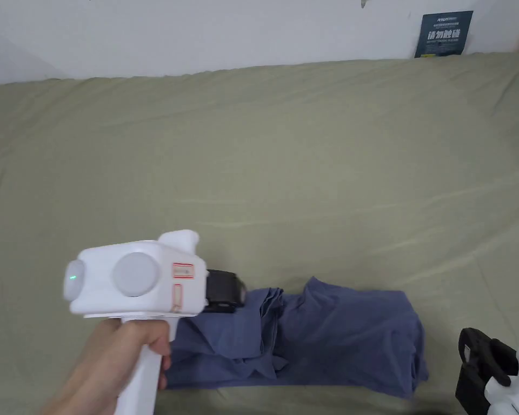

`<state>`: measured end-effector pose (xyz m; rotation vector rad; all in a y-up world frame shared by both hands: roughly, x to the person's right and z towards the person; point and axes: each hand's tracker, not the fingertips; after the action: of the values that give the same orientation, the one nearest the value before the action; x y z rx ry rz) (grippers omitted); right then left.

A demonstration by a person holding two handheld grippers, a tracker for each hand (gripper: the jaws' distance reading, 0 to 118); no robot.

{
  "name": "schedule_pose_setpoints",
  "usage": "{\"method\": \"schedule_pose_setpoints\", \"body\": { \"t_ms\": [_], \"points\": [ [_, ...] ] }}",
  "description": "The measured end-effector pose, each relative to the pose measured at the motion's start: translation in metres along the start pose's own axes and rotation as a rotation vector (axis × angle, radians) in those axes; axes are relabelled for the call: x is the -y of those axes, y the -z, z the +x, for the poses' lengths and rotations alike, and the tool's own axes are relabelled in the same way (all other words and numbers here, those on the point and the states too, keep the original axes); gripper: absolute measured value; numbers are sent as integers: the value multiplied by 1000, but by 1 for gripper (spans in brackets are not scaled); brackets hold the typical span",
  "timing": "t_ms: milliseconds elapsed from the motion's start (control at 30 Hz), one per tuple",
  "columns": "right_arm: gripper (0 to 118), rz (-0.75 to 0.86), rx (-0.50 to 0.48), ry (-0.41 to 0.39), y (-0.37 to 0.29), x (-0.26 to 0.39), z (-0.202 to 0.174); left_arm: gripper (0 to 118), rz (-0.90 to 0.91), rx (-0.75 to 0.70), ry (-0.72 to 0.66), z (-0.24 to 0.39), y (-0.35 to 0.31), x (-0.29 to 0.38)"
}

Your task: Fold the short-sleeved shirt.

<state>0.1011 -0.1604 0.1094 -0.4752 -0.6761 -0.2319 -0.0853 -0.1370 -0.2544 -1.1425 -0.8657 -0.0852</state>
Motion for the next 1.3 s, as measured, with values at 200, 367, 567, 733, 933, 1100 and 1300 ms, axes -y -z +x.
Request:
{"method": "schedule_pose_setpoints", "body": {
  "t_ms": [200, 367, 567, 733, 933, 1100, 1300],
  "points": [
    [0, -13, -23, -8, 4, 1, -9, 0, 18, 36, -84, -43, 18, 2],
    [0, -21, -28, -16, 3, 2, -13, 0, -180, 261, -194, -18, 85, 18],
    [0, -47, -20, -18, 1, 5, -9, 0, -198, 274, -165, -4, 117, 31],
    [0, -58, -27, -11, 6, 3, -9, 0, -155, 289, -125, -27, 67, 15],
    [0, -55, -55, -33, 9, -2, -26, 0, -7, 253, -193, -109, -18, 13],
    [0, -75, -76, -71, 12, 2, -41, 27, -21, 254, -252, -153, -21, 25],
    [0, -103, -88, -81, 9, 5, -48, 113, -59, 428, -337, -171, 29, 36]
  ]
}}
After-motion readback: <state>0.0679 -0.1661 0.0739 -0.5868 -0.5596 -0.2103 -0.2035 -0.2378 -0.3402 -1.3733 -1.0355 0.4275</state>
